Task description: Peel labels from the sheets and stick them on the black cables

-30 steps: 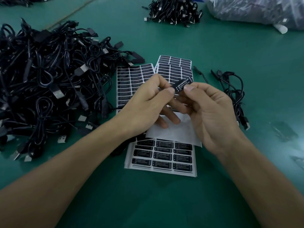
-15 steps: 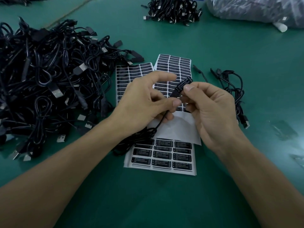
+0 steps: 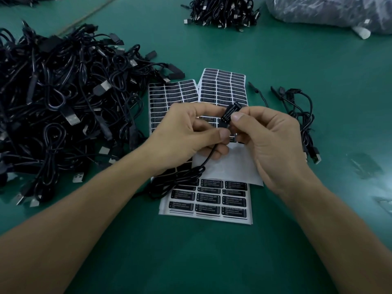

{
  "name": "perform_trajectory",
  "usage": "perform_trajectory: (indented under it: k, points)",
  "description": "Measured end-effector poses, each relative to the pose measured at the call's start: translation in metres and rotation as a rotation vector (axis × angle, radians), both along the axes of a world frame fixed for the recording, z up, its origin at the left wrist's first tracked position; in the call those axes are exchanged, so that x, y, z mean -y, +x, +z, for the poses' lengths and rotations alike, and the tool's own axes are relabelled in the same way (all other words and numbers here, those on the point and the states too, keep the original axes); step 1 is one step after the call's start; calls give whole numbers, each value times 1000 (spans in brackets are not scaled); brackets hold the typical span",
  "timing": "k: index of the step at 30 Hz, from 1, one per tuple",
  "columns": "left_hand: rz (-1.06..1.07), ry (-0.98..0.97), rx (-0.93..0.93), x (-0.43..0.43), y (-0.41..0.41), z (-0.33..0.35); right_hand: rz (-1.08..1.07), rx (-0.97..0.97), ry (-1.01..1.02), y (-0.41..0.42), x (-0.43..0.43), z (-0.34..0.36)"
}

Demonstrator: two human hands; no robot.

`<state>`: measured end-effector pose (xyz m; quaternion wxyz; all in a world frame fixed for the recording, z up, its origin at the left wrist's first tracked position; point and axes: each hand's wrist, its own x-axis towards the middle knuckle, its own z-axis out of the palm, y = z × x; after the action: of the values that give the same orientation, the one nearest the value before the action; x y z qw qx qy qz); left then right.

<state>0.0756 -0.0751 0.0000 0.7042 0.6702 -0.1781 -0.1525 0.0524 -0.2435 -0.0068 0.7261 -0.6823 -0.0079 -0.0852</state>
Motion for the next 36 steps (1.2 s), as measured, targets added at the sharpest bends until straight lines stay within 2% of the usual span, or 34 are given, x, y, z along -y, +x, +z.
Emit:
perform_trajectory:
  k: [36]
  points:
    - [-38,-27,-9,-4,1,3,23,87,-153,0,3,1]
